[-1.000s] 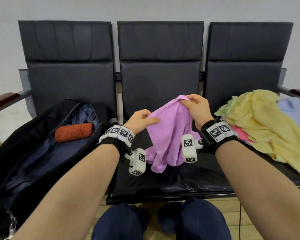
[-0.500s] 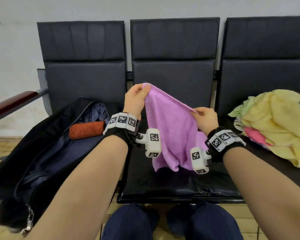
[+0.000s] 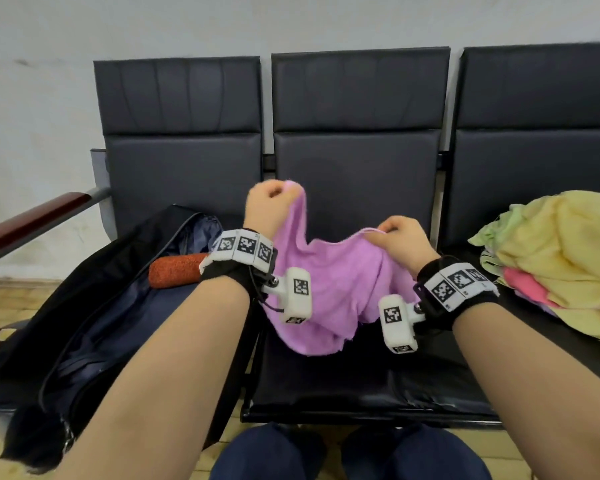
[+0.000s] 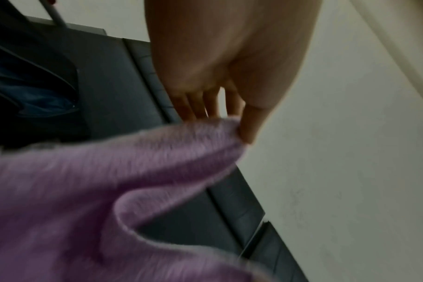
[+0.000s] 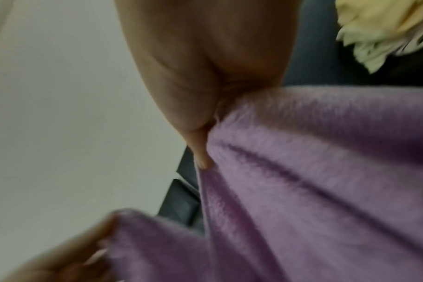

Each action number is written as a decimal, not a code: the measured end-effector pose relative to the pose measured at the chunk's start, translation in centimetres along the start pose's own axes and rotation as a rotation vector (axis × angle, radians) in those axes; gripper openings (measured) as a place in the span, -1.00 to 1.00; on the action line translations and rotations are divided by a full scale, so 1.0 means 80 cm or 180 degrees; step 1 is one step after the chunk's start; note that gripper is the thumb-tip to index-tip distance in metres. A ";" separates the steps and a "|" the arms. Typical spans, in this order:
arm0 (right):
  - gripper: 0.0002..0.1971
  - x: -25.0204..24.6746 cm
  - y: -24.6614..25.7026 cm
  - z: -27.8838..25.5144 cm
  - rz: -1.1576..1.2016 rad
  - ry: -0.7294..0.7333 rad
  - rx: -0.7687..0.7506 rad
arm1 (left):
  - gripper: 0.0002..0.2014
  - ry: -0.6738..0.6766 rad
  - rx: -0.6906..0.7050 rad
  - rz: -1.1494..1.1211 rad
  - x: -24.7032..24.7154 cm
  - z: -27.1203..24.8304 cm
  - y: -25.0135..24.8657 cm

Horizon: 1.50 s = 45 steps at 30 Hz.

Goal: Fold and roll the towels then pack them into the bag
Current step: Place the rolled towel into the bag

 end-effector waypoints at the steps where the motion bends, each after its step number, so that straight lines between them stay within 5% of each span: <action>1: -0.71 0.004 0.017 0.001 0.0213 0.0074 -0.0065 | -0.90 0.0458 -0.0084 0.0024 0.014 -0.008 0.001; 4: -0.71 0.012 0.053 0.000 0.0980 0.0412 -0.0122 | -0.90 0.1833 -0.0386 -0.0254 0.046 -0.036 0.007; 6: -0.79 0.011 0.063 -0.004 0.1400 0.0679 -0.0053 | -0.91 0.2261 -0.0439 -0.0378 0.054 -0.047 0.011; 15: -0.93 -0.012 0.029 -0.026 0.1346 0.0866 -0.0009 | -0.93 0.1569 -0.0248 -0.0687 0.049 -0.047 -0.001; 20: -0.87 0.002 0.001 -0.026 0.0630 0.1149 0.0003 | -0.92 0.1209 -0.0090 -0.1082 0.037 -0.039 -0.014; 25: -0.87 0.018 -0.042 -0.020 0.0106 0.0945 0.0256 | -0.94 0.0694 -0.0045 -0.1498 0.008 -0.025 -0.021; 28: -0.78 0.013 -0.044 -0.014 0.0047 0.0486 0.0243 | -0.90 0.0141 -0.0019 -0.0760 -0.009 -0.008 -0.004; 31: -0.80 0.008 -0.013 -0.013 0.0547 0.0398 -0.0131 | -0.78 0.0638 -0.0142 0.0650 -0.001 -0.008 0.010; 37: -0.92 0.008 0.050 -0.021 0.0677 0.1036 -0.0787 | -0.98 0.2395 -0.0527 0.0073 0.046 -0.062 0.023; 45: -0.89 -0.009 0.024 -0.020 0.0310 0.0919 -0.0571 | -0.89 0.1812 -0.0445 0.0155 0.048 -0.053 0.013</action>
Point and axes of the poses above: each hand's wrist, its own z-axis towards the middle knuckle, its own x-axis out of the palm, y = z × x, the point moved 3 cm from there along z, towards the middle knuckle, and after that the axes turned 6 degrees about -x, right-handed, at the moved point
